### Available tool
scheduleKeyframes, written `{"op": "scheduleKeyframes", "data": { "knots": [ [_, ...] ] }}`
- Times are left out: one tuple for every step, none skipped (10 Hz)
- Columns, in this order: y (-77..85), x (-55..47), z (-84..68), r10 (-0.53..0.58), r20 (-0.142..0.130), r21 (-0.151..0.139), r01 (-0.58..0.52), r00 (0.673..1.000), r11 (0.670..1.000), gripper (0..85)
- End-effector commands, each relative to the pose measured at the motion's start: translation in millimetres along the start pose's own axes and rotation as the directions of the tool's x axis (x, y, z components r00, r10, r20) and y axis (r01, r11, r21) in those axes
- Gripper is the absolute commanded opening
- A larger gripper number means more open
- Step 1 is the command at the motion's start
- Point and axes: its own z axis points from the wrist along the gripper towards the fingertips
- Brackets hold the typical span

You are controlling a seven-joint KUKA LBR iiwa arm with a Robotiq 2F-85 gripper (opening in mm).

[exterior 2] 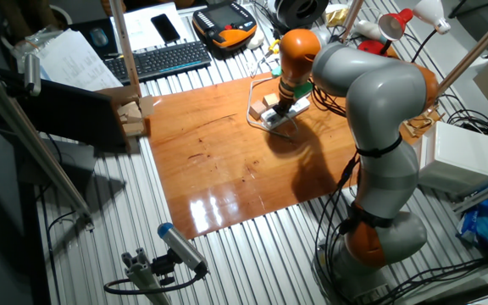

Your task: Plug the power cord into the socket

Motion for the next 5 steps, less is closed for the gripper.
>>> {"op": "scheduleKeyframes", "data": {
  "knots": [
    [-0.3,-0.2,1.6,0.0,0.0,-0.002,0.0,1.0,1.0,0.0],
    [-0.8,-0.2,3.0,0.0,0.003,-0.004,0.0,1.0,1.0,0.0],
    [-0.8,-0.4,4.0,0.0,0.003,-0.005,0.0,1.0,1.0,0.0],
    [-0.7,-0.4,4.4,0.002,0.004,-0.008,-0.002,1.0,1.0,0.0],
    [-1.0,0.2,4.9,0.007,0.005,-0.011,-0.006,1.0,1.0,0.0]
  ]
}}
